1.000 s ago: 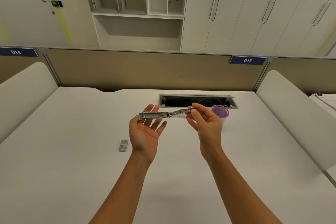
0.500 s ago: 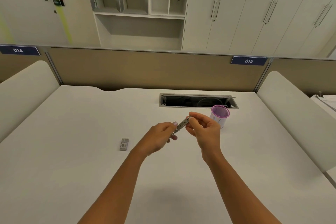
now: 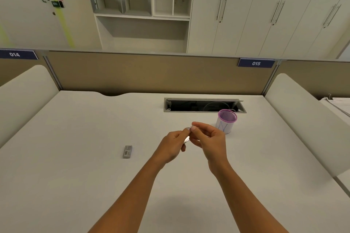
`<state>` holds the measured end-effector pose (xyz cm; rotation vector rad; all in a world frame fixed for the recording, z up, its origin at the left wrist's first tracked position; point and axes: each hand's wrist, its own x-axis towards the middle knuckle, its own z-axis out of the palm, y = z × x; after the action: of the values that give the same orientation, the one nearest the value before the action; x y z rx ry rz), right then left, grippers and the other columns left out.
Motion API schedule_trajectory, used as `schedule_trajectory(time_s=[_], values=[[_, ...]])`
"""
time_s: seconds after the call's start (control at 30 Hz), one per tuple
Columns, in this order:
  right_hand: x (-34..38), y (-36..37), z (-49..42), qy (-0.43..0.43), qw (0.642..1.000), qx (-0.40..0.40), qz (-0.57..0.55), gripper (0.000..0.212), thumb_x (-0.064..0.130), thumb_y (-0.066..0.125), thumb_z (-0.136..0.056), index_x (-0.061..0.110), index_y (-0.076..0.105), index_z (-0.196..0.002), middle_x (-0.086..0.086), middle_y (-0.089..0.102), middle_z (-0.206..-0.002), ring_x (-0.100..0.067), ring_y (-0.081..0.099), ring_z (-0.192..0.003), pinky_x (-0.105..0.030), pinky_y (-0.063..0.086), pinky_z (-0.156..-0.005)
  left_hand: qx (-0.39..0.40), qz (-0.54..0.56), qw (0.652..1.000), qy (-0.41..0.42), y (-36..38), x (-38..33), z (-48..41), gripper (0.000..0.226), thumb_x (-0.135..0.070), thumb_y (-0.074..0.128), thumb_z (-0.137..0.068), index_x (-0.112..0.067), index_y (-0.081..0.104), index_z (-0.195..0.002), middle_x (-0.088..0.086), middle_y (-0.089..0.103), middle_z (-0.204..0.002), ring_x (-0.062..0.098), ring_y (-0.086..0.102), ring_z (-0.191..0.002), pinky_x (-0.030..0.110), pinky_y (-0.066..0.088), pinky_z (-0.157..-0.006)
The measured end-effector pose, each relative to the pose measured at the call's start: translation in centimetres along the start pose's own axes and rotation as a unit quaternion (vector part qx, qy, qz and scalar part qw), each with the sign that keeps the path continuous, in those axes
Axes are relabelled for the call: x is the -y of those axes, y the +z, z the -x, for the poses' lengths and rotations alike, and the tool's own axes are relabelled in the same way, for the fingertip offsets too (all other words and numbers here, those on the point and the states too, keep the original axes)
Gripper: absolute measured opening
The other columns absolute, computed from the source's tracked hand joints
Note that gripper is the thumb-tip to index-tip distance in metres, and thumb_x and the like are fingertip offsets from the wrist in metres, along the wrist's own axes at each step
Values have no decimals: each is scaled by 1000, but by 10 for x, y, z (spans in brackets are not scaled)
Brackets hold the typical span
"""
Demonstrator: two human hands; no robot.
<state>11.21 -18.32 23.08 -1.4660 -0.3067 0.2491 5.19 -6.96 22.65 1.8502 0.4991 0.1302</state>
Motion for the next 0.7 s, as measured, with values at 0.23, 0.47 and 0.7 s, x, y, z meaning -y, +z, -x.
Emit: schedule_trajectory(time_s=[0.23, 0.47, 0.7], values=[[-2, 6, 1, -31, 999, -15, 5, 13, 12, 69, -87, 17, 75, -97, 8, 76, -76, -13, 74, -75, -18, 57, -62, -27, 9, 1000, -2, 3, -2, -6, 47, -50, 37, -96, -20, 54, -65, 1, 56, -62, 10, 46, -54, 23, 37, -54], [-2, 9, -2, -49, 998, -26, 12, 14, 12, 68, -87, 23, 74, -93, 12, 75, -75, -11, 73, -73, -17, 56, -61, -38, 27, 999, -2, 3, -5, -5, 45, -44, 39, -97, -17, 58, -67, 3, 57, -62, 10, 42, -50, 23, 36, -52], [-1, 7, -6, -48, 998, -34, 10, 16, 12, 68, -88, 27, 74, -91, 12, 75, -75, -10, 73, -76, -15, 55, -61, -7, 55, 998, 10, 2, -7, -3, 40, -37, 39, -99, -17, 61, -72, 3, 62, -68, 8, 40, -49, 15, 34, -44]])
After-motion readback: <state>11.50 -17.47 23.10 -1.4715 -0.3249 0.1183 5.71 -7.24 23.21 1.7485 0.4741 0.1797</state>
